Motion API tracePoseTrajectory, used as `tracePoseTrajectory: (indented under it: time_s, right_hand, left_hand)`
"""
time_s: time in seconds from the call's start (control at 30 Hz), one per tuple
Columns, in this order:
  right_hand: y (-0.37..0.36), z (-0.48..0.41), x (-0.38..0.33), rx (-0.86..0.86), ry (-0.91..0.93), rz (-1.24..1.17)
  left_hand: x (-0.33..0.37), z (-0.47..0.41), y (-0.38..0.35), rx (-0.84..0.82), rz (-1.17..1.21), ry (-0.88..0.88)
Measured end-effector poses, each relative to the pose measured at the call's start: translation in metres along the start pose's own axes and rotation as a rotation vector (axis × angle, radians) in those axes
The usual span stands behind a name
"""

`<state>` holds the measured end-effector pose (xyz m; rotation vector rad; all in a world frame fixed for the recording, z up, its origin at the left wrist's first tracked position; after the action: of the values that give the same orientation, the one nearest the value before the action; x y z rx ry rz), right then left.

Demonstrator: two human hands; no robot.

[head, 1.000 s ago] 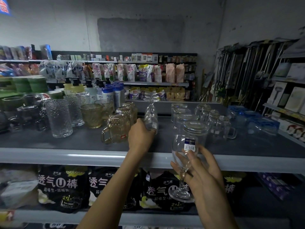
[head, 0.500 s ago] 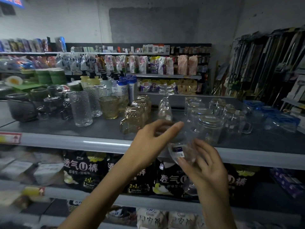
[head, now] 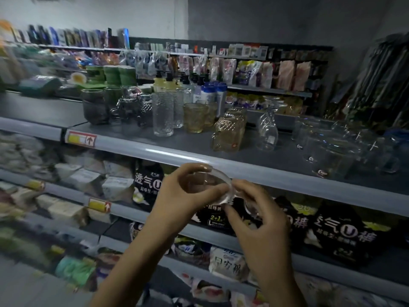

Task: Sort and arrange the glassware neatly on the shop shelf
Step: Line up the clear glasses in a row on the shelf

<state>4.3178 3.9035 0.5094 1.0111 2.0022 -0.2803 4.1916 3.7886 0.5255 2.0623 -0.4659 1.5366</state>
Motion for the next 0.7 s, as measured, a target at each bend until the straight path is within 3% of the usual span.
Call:
tracePoseTrajectory:
  time_s: [0.1,0.2,0.3,0.5,0.7]
  right_hand:
    - [0.000,0.011,-0.006,0.180,0.097,-0.044]
    - [-0.004,0.013,-0.003,0.281,-0.164,-0.280]
    - [-0.020,0.009,0.007,0.119,-0.456,-0.522]
    - [-0.009,0.008,0.009,0.192,-0.442,-0.620]
    - [0.010,-0.005,-0.009,0.166,-0.274,-0.315]
  left_hand:
    - [-0.023,0.017,0.010,0.211,0.325,0.058]
    - [-0.042,0.023,0.001,0.220,0.650,0.078]
    - [-0.047,0.031,-0.015,0.104,0.774,0.066]
    - [-0.052,0.043,-0.022,-0.104,0.357,0.027]
    - [-0.035,0.034,-0.034,-0.164,-0.064,-0.227]
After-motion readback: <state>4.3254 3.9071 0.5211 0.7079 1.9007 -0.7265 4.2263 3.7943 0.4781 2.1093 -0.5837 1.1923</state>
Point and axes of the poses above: each hand's wrist, its own z-axis away from the middle knuckle, its own y-axis out of the back of the hand, x = y × z, the point moved 5 cm from there along -z, towards the middle knuckle, and after that the axes turned 11 degrees about -z, right-handed, at the moved point
